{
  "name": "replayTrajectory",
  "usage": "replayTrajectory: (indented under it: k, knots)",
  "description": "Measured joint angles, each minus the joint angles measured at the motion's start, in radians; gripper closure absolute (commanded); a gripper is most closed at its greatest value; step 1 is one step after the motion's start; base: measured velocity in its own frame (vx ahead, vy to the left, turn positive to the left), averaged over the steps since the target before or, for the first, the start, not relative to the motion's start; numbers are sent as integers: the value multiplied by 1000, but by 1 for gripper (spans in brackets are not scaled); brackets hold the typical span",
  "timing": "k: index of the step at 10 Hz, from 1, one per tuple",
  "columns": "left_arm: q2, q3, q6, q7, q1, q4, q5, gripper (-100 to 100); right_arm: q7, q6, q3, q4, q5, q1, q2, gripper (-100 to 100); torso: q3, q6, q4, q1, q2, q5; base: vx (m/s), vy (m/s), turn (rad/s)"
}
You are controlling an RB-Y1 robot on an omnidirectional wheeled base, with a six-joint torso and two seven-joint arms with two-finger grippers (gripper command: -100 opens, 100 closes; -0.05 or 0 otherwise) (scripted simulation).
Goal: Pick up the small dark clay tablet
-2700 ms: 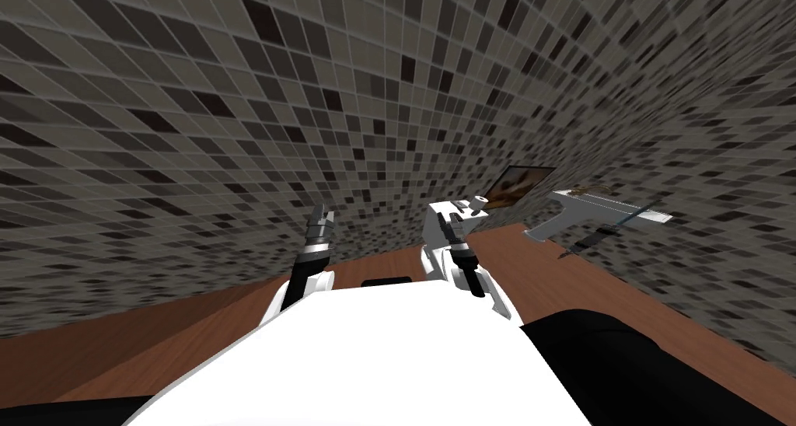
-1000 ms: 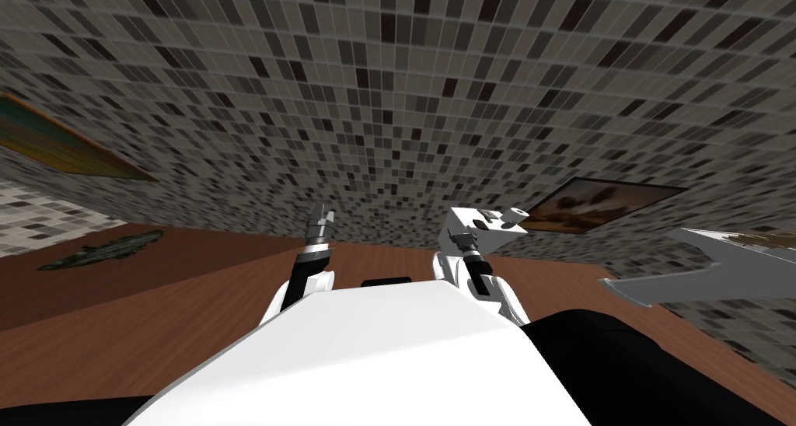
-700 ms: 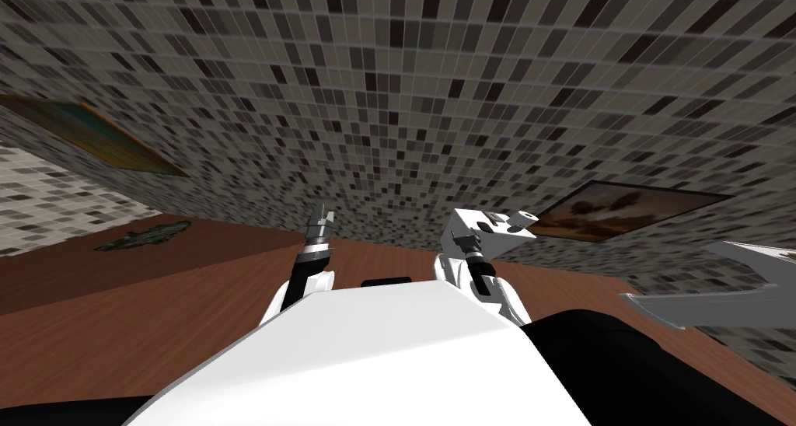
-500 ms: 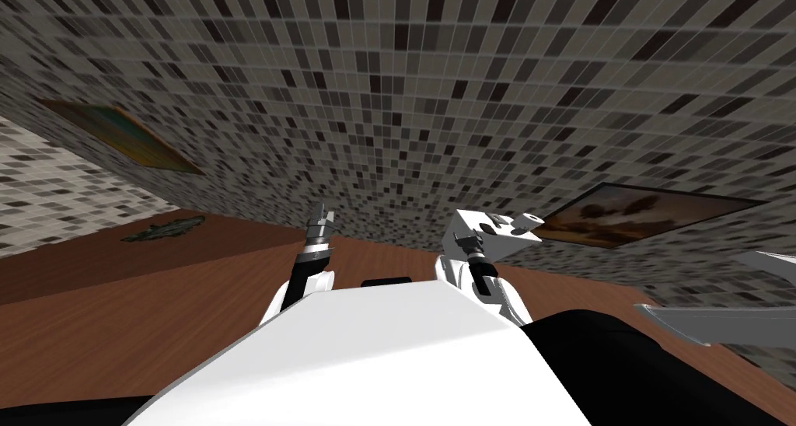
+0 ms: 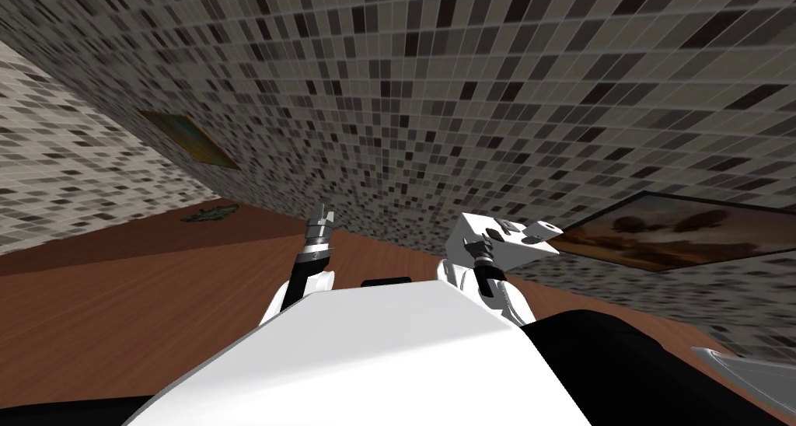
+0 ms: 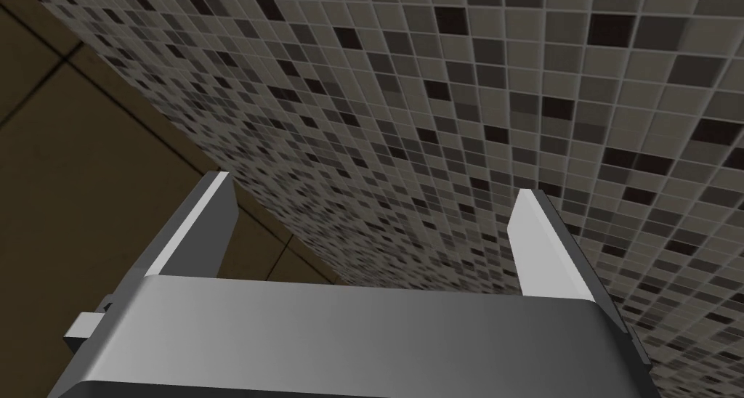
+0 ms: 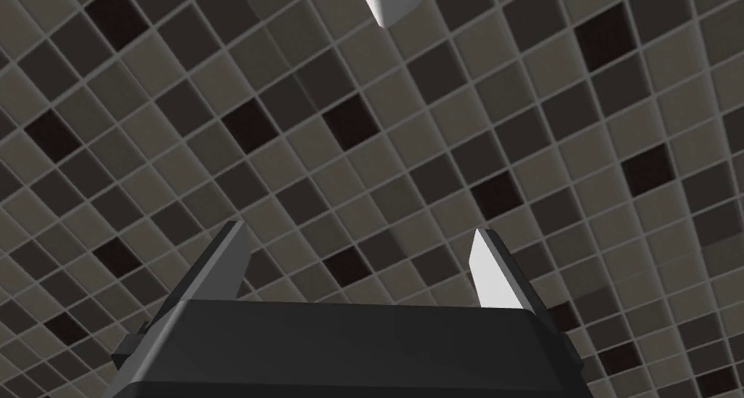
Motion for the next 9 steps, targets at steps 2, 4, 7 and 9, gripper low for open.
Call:
replayTrajectory:
  k: [2, 4, 7, 9]
  knots:
    - [0, 0, 0, 0, 0, 0, 0, 0, 57, 13, -46, 30, 59, -14, 17, -100, 0, 0, 0, -1, 0, 0, -39, -76, 142]
    - [0, 0, 0, 0, 0, 0, 0, 0, 80, 43, -64, 41, 102, -19, 14, -100, 0, 0, 0, -1, 0, 0, -34, -83, 159]
    - [0, 0, 0, 0, 0, 0, 0, 0, 143, 106, -108, 71, 196, -41, 26, -100, 0, 0, 0, -4, 0, -1, -39, -118, 176]
    - [0, 0, 0, 0, 0, 0, 0, 0, 163, 130, -139, 89, 228, -45, 20, -100, -1, 0, 0, -2, -2, -1, -15, -65, 56]
